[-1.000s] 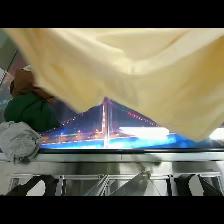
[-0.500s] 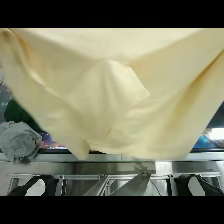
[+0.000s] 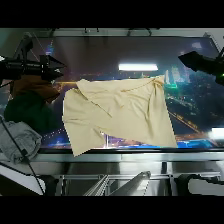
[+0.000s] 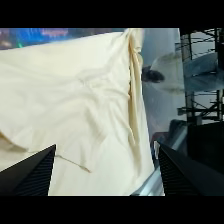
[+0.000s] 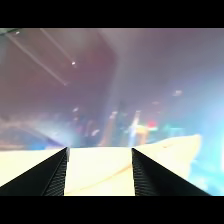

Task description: Fold the shirts.

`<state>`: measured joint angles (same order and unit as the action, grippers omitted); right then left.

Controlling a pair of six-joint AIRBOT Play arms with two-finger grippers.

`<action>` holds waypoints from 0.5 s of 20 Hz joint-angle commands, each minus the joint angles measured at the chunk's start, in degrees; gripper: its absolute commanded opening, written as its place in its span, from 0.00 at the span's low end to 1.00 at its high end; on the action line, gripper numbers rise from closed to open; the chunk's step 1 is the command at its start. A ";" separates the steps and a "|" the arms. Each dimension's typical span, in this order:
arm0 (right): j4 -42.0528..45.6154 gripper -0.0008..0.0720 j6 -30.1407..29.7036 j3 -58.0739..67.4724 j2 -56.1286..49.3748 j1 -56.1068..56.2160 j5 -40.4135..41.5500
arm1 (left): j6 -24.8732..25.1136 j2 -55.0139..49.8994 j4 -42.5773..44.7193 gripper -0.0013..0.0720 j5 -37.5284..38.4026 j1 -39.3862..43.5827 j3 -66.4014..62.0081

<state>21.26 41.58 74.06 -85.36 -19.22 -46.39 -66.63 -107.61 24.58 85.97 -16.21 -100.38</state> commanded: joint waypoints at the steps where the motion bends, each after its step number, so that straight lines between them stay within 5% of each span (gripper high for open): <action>1: 9.62 0.62 11.58 2.38 -1.86 -7.63 -9.77 | -8.52 -8.94 -0.37 0.99 10.45 -3.19 -10.86; 3: 21.24 0.62 18.53 0.63 -1.01 -12.76 -21.33 | -9.44 -5.95 7.72 0.81 15.02 -3.17 -6.73; 6: 31.98 0.62 21.86 -9.81 1.31 -18.75 -31.47 | -8.61 3.19 22.75 0.81 12.17 -0.87 10.25; 10: 34.18 0.72 17.68 -26.49 2.71 -20.57 -30.84 | -6.36 11.89 29.70 0.81 3.37 0.70 30.86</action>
<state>50.72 60.27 57.69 -83.42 -37.87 -73.84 -74.30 -101.08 46.87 94.37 -16.32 -82.13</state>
